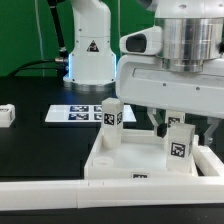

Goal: Assemble square table

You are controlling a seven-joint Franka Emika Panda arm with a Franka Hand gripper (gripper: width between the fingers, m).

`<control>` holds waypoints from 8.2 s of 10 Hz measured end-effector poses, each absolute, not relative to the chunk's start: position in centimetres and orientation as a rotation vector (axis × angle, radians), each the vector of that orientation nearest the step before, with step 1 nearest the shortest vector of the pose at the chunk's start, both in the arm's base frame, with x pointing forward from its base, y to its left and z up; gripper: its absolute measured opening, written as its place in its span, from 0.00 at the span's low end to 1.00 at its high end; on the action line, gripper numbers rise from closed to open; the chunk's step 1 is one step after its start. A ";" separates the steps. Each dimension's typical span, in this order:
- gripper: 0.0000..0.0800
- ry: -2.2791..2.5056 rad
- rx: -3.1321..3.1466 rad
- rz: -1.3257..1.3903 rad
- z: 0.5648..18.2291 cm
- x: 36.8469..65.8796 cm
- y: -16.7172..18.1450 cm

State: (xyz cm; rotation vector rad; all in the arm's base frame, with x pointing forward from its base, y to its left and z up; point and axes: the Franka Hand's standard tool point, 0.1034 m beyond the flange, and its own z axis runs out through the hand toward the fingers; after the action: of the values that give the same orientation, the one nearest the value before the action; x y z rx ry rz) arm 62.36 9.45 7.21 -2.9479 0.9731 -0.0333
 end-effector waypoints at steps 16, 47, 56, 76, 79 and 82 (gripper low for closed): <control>0.81 0.239 -3.056 -0.114 15.0 62.3 4.8; 0.81 -0.097 -2.864 1.032 3.6 39.4 -19.8; 0.81 -0.016 -2.752 1.304 2.6 37.6 -21.0; 0.36 0.003 -2.686 1.398 3.4 36.4 -20.5; 0.36 -0.001 -2.724 1.296 8.2 38.3 -19.6; 0.36 -0.003 -2.852 1.038 7.9 39.2 -19.9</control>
Offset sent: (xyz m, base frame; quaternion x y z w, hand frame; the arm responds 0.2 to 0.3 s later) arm 0.0000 0.0000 0.0000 0.0000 0.0000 0.0000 1.0000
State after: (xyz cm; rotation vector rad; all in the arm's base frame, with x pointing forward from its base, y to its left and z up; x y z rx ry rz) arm 39.25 -19.91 7.86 -2.8517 -0.0029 1.0382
